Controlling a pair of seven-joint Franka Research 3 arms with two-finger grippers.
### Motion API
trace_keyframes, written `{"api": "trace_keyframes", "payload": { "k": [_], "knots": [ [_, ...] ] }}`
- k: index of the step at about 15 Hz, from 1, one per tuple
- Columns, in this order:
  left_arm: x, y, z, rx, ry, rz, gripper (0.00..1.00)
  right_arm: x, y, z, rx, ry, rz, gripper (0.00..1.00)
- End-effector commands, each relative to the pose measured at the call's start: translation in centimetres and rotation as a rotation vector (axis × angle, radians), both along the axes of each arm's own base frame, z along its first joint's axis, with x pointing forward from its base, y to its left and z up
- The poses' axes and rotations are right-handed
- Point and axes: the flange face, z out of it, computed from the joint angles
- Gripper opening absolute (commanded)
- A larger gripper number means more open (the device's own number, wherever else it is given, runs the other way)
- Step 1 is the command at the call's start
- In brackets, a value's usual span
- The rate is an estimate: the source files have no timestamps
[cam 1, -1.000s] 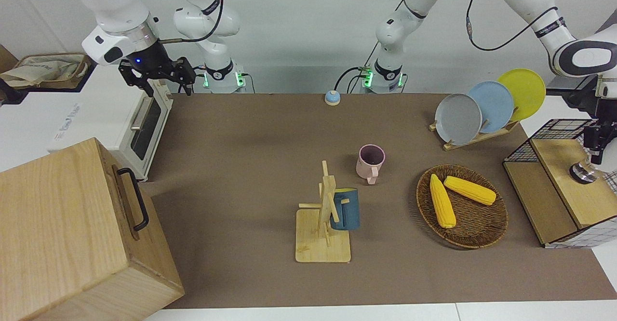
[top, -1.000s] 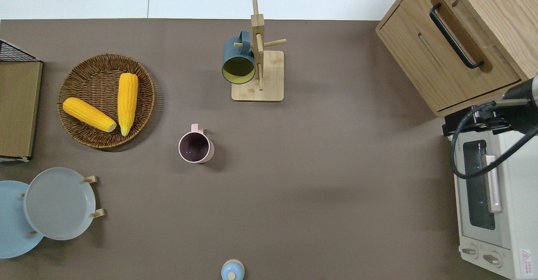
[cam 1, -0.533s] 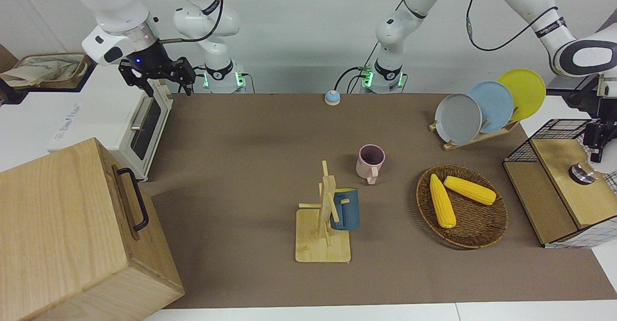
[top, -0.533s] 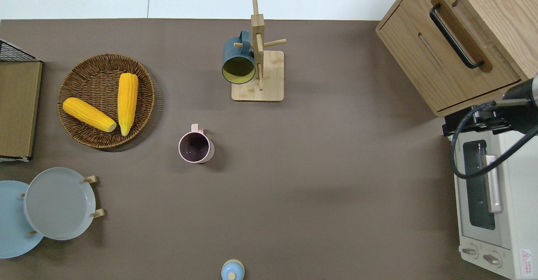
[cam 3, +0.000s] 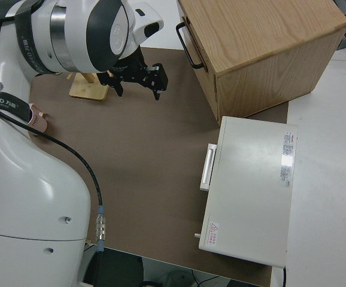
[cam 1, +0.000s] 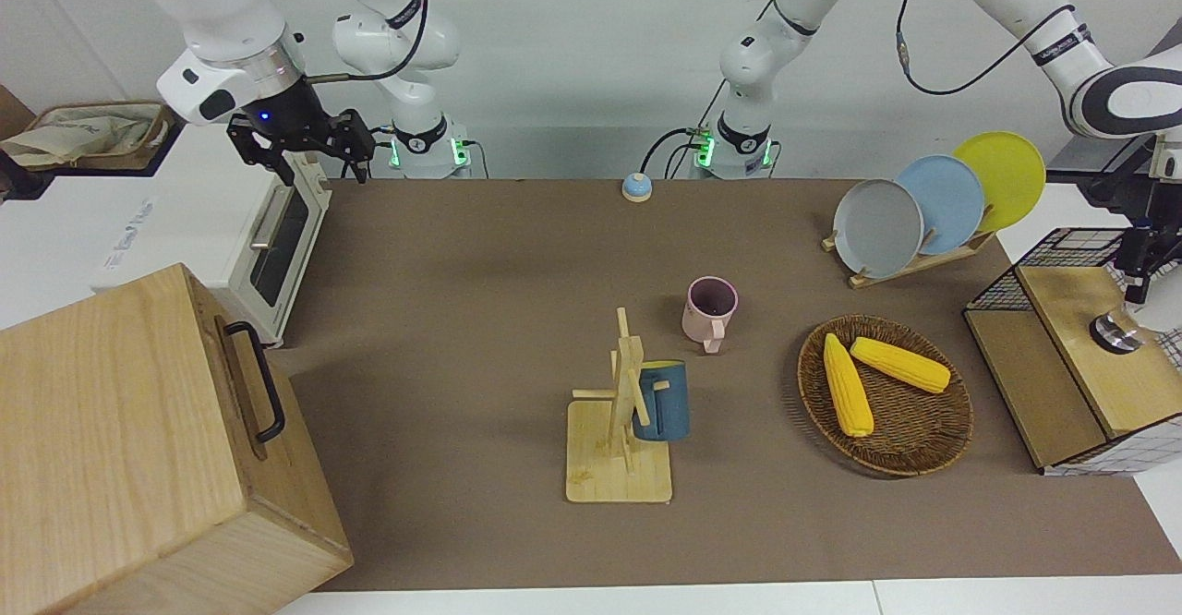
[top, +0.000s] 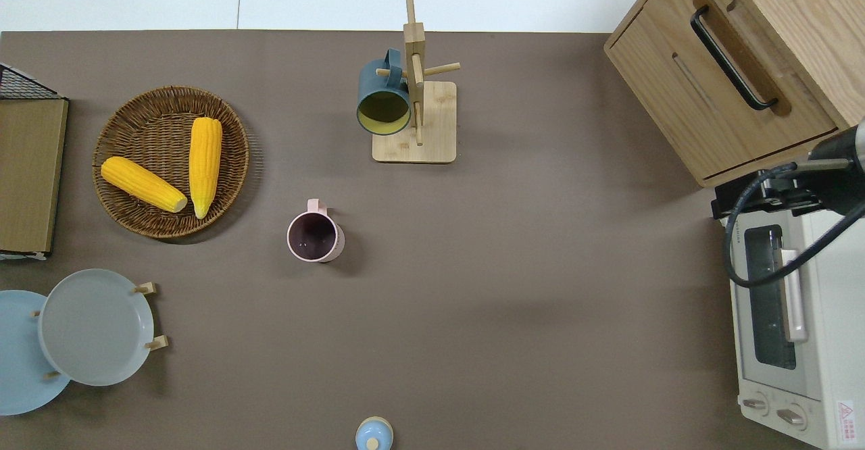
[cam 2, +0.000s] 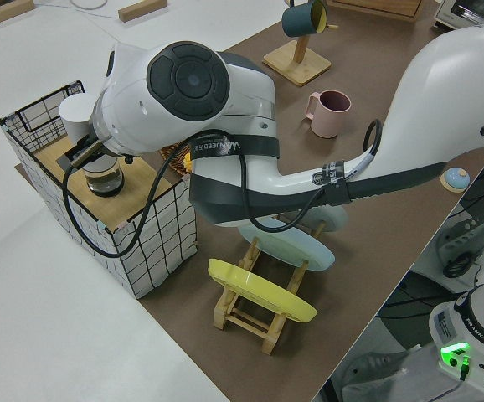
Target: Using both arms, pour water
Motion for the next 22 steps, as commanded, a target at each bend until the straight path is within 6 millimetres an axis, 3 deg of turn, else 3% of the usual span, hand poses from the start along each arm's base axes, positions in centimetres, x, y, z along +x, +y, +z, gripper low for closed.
{"api": "trace_keyframes", "payload": {
  "k": [1,6,10,13,17,22],
  "knots": [
    [-0.8,0.3,2.6,0.035,0.135,0.021,0.99,-0.4,-0.1,0.2,0.016,-0.009,0.015,0.992],
    [-1.8,-0.6,4.8,0.008,0.278,0.02,0.99,-0.4,-0.2,0.2,0.015,-0.009,0.015,0.992],
    [-3.2,-2.5,6.8,-0.006,0.409,0.016,0.99,-0.4,-0.1,0.2,0.016,-0.009,0.015,0.992],
    [-3.8,-5.7,9.4,0.016,0.484,0.042,0.99,-0.4,-0.1,0.2,0.016,-0.009,0.015,0.992],
    [-3.8,-10.1,10.7,0.01,0.577,0.076,0.99,-0.4,-0.1,0.2,0.016,-0.009,0.015,0.992],
    [-3.4,-17.4,13.7,0.052,0.592,0.034,0.99,-0.4,-0.1,0.2,0.016,-0.009,0.015,0.992]
  ]
}}
